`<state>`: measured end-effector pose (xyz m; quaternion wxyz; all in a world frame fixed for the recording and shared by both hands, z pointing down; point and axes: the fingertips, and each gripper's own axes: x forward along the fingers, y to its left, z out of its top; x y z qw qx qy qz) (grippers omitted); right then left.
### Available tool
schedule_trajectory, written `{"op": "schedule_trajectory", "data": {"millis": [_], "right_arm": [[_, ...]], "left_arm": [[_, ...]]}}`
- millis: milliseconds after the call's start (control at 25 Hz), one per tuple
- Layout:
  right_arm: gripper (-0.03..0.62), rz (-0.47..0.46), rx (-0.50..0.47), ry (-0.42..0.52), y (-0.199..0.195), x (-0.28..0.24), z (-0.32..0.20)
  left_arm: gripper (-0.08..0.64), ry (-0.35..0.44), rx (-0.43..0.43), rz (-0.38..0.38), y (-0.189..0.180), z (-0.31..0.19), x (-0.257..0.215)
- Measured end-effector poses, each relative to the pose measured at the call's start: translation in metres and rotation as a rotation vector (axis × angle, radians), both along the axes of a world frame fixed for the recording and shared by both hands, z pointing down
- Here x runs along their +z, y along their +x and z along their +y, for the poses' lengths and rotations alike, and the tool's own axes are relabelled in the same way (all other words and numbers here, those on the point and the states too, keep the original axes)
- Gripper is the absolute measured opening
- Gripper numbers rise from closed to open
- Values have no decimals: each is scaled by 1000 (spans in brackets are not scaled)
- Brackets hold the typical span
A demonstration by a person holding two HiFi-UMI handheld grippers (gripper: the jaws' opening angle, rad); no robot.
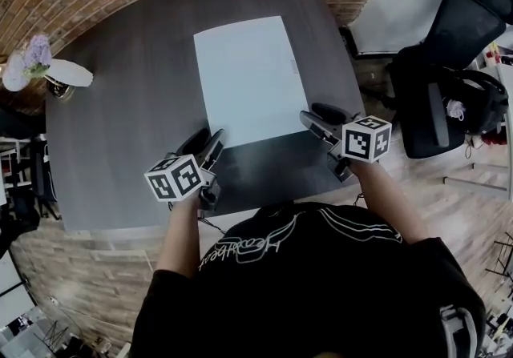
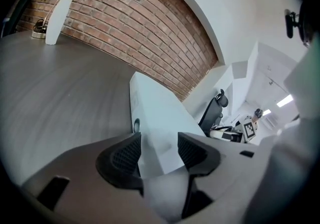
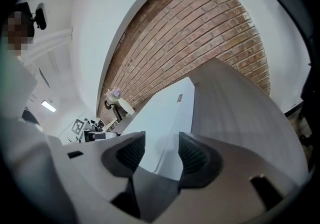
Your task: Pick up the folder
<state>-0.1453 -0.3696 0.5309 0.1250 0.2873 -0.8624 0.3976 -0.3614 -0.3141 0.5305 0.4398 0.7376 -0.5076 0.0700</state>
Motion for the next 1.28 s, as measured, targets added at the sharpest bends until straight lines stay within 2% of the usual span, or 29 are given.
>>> {"op": "schedule_trajectory", "data": {"millis": [120,360,1280], "right_arm": [[175,4,24,9,0,2,0],[104,46,42,9,-1,10,-2],[95,23,73,46,7,14,11]], "left_arm": [[218,-22,-3,-9,2,3,7],[201,-42,-9,6,3,4,10],[196,-5,-56,-36,11,21,14]]}}
